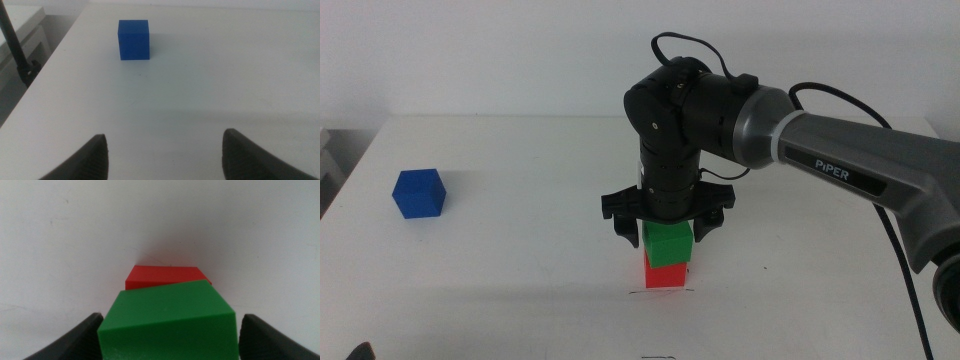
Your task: Stack red cubes first, then green, then blue cubes in a specific spot.
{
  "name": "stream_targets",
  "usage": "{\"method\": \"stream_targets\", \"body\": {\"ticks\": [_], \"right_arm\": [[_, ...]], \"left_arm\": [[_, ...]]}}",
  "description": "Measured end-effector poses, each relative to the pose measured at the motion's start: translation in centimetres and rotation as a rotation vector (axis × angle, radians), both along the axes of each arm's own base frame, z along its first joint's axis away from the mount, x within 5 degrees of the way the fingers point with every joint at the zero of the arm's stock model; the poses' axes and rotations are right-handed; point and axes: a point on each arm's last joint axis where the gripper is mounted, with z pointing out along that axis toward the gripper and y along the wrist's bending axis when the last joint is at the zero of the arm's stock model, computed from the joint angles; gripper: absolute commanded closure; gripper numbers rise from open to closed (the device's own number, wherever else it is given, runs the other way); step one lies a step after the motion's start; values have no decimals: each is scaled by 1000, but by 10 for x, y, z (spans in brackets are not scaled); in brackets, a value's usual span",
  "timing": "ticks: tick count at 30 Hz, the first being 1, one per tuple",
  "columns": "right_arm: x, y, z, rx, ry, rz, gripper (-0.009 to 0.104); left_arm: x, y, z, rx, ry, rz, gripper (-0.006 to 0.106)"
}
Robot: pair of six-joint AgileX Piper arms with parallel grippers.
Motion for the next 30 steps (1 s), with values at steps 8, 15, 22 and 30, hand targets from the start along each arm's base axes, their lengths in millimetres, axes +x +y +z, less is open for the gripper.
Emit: {"method": "stream_targets", "body": {"ticks": [8,15,22,30], "right_arm": [[-12,-8,43,73,-47,-3,1],[-45,-38,132,181,-209,87,1],[-104,-104,176,151,-316,333,1],[-179,-177,169,197,-499,490,1]], "left_arm": [[0,0,0,0,0,0,26],[0,0,0,0,0,0,26],[0,0,0,0,0,0,26],[0,0,0,0,0,0,26]]}}
